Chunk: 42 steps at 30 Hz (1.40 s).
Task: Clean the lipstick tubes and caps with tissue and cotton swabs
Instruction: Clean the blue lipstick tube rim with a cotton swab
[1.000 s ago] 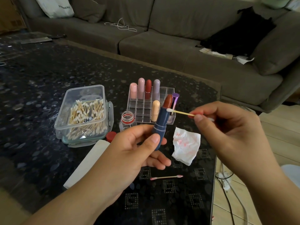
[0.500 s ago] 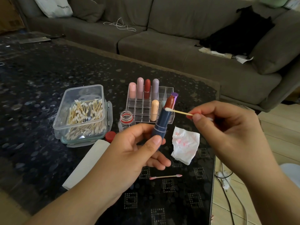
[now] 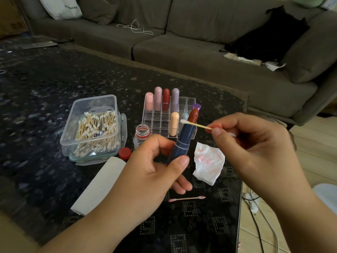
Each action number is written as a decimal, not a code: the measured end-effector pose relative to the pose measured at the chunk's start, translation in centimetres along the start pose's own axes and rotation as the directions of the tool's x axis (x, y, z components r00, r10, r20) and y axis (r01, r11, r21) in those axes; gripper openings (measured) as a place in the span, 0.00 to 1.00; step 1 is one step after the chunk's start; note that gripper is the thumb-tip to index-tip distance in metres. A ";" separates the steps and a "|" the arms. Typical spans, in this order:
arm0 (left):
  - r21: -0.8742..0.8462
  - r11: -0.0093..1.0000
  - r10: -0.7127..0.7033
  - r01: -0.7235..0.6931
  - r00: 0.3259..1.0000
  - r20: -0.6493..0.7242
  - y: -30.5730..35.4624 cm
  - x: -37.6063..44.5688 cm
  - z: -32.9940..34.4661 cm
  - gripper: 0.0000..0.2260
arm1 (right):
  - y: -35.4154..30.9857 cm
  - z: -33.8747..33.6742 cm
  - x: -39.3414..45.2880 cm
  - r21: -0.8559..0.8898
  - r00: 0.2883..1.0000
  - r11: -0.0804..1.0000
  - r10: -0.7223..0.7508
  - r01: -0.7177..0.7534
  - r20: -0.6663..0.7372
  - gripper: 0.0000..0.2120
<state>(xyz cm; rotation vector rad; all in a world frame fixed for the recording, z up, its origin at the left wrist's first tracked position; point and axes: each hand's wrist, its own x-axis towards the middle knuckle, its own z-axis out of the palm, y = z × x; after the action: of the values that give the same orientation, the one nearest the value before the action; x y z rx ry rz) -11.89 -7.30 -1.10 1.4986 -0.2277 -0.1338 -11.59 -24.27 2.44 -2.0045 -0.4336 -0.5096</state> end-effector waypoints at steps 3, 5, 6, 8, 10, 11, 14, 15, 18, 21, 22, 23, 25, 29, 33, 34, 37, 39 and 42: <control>0.007 1.000 0.002 -0.002 1.000 -0.002 0.1 0.0 0.0 0.14 | 0.1 0.0 0.0 -0.021 1.000 1.000 -0.005 0.005 0.002 0.05; -0.013 1.000 -0.005 0.005 1.000 -0.005 0.1 0.0 0.0 0.14 | 0.3 -0.1 -0.1 -0.027 1.000 1.000 0.002 -0.001 0.021 0.05; -0.025 1.000 -0.011 0.010 1.000 -0.007 0.2 0.0 0.0 0.14 | 0.3 -0.1 -0.1 -0.034 0.999 0.999 0.006 -0.005 0.032 0.05; -0.045 0.999 -0.021 0.020 1.000 -0.009 0.3 0.0 -0.1 0.14 | 0.3 -0.1 -0.2 -0.047 0.999 0.999 0.012 -0.010 0.046 0.05; -0.057 0.998 -0.030 0.030 1.000 -0.007 0.4 -0.1 -0.1 0.14 | 0.3 -0.1 -0.2 -0.022 0.999 1.000 0.008 -0.007 0.032 0.05; -0.060 0.998 -0.033 0.033 0.999 -0.008 0.4 -0.1 -0.1 0.14 | 0.2 -0.1 -0.1 -0.005 1.000 1.000 0.008 -0.008 0.022 0.05; -0.072 0.996 -0.043 0.042 0.999 -0.015 0.5 -0.2 0.0 0.15 | 0.2 -0.1 -0.1 -0.024 0.999 1.000 0.008 -0.007 0.038 0.05; -0.080 0.996 -0.049 0.048 0.999 -0.016 0.6 -0.2 0.0 0.15 | 0.3 -0.1 -0.1 -0.040 0.998 0.999 0.010 -0.008 0.059 0.05; -0.097 0.993 -0.063 0.061 0.998 -0.019 0.7 -0.2 -0.1 0.15 | 0.3 0.0 -0.1 -0.038 0.997 0.999 0.015 -0.012 0.082 0.05; -0.103 0.993 -0.064 0.062 0.998 -0.018 0.8 -0.2 0.0 0.16 | 0.4 -0.1 0.0 -0.001 0.999 1.000 0.004 -0.004 0.032 0.05; -0.106 0.992 -0.065 0.063 0.998 -0.018 0.8 -0.2 0.0 0.16 | 0.4 -0.1 0.0 -0.003 0.999 1.000 0.003 -0.003 0.033 0.04; -0.108 0.992 -0.066 0.064 0.998 -0.017 0.8 -0.2 0.0 0.16 | 0.3 -0.1 0.0 -0.009 0.999 1.000 0.005 -0.005 0.048 0.04; -0.116 0.991 -0.068 0.066 0.998 -0.013 0.8 -0.3 0.1 0.16 | 0.3 -0.1 -0.1 -0.018 0.997 1.000 0.017 -0.016 0.082 0.05; -0.138 0.988 -0.072 0.070 0.997 -0.006 0.8 -0.4 0.0 0.16 | 0.3 -0.2 -0.1 0.038 0.999 0.999 0.022 -0.023 0.033 0.05; -0.163 0.984 -0.075 0.073 0.997 -0.003 0.8 -0.4 0.2 0.18 | 0.4 -0.3 0.0 0.008 0.997 1.000 0.023 -0.024 0.075 0.06; -0.169 0.983 -0.075 0.073 0.997 -0.002 0.8 -0.3 0.2 0.18 | 0.4 -0.3 0.0 0.004 0.996 1.000 0.023 -0.024 0.085 0.06; -0.192 0.979 -0.072 0.072 0.997 0.007 1.0 -0.4 0.2 0.18 | 0.4 -0.4 0.0 0.071 0.998 0.997 0.033 -0.036 0.046 0.05; -0.215 0.973 -0.082 0.083 0.997 0.014 1.0 -0.4 0.2 0.17 | 0.4 -0.5 0.0 0.076 0.998 0.996 0.034 -0.037 0.043 0.05; -0.262 0.959 -0.099 0.108 0.994 0.047 0.9 -0.4 0.0 0.13 | 0.4 -0.5 0.0 0.050 0.996 0.998 0.027 -0.031 0.085 0.05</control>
<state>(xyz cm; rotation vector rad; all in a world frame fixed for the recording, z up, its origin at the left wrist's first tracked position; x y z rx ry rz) -12.36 -7.18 -0.25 1.2428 -0.1511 -0.2632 -11.49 -24.85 2.38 -1.9855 -0.4642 -0.3932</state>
